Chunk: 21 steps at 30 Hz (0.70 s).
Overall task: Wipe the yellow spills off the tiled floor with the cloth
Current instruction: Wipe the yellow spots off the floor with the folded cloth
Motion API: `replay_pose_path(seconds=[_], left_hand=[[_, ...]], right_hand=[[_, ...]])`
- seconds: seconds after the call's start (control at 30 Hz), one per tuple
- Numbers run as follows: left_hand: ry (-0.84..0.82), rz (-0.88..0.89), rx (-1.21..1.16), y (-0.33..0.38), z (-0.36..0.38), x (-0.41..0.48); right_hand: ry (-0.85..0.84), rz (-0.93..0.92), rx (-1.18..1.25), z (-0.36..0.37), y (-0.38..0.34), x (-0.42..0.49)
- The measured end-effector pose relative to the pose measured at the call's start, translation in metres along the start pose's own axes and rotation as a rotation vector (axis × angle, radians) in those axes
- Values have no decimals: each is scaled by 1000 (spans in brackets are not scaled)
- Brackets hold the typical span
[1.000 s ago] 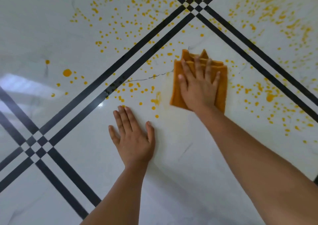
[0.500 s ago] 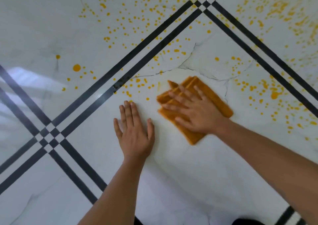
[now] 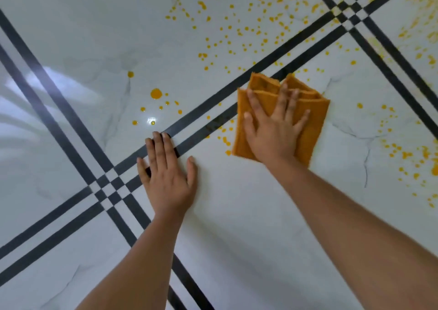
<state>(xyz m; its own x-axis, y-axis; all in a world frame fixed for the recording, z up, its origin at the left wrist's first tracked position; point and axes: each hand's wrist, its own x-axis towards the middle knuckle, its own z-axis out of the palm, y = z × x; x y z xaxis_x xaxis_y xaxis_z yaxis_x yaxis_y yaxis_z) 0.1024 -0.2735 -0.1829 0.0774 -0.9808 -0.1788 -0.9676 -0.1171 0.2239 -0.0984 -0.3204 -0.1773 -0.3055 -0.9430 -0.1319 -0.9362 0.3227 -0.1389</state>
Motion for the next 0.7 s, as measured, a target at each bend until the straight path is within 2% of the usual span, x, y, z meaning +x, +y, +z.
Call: replay_pose_path(seconds=[0.03, 0.13, 0.17, 0.2, 0.23, 0.3, 0.33, 0.37, 0.4, 0.47, 0.5, 0.53, 0.57, 0.63, 0.67, 0.7], left_hand=[[2, -5, -4, -2, 0, 1], [11, 2, -6, -2, 2, 0], [10, 0, -4, -2, 2, 0], [12, -8, -1, -2, 2, 1], [15, -11, 0, -1, 2, 1], [13, -18, -7, -1, 1, 1], [13, -12, -8, -1, 1, 0], [16, -12, -8, -1, 1, 1], [18, -15, -7, -2, 1, 1], [14, -6, -6, -1, 1, 1], [13, -2, -10, -1, 2, 1], [12, -4, -11, -2, 2, 1], [10, -6, -13, -2, 1, 1], [10, -6, -19, -2, 2, 1], [9, -3, -21, -2, 2, 0], [9, 1, -22, -2, 1, 0]], right_hand=[[-9, -74, -13, 3, -17, -6], [-92, -746, -181, 9, -3, -25], [-100, -857, -207, 6, 11, -14], [-86, -827, -218, 3, 17, 0], [-45, -647, -201, -1, 16, 14], [-2, -156, -75, -4, -9, 28], [-10, -57, -54, -1, -23, 23], [-28, -115, -62, 1, -37, 14], [-52, -319, -100, 6, -41, 2], [-121, -858, -199, 5, -17, -7], [-146, -984, -234, 1, -1, 5], [-132, -950, -235, -2, 6, 17], [-91, -763, -212, -2, 6, 28], [21, -218, -110, -1, -17, 30], [37, -104, -90, 2, -32, 24], [20, -144, -83, 3, -44, 15]])
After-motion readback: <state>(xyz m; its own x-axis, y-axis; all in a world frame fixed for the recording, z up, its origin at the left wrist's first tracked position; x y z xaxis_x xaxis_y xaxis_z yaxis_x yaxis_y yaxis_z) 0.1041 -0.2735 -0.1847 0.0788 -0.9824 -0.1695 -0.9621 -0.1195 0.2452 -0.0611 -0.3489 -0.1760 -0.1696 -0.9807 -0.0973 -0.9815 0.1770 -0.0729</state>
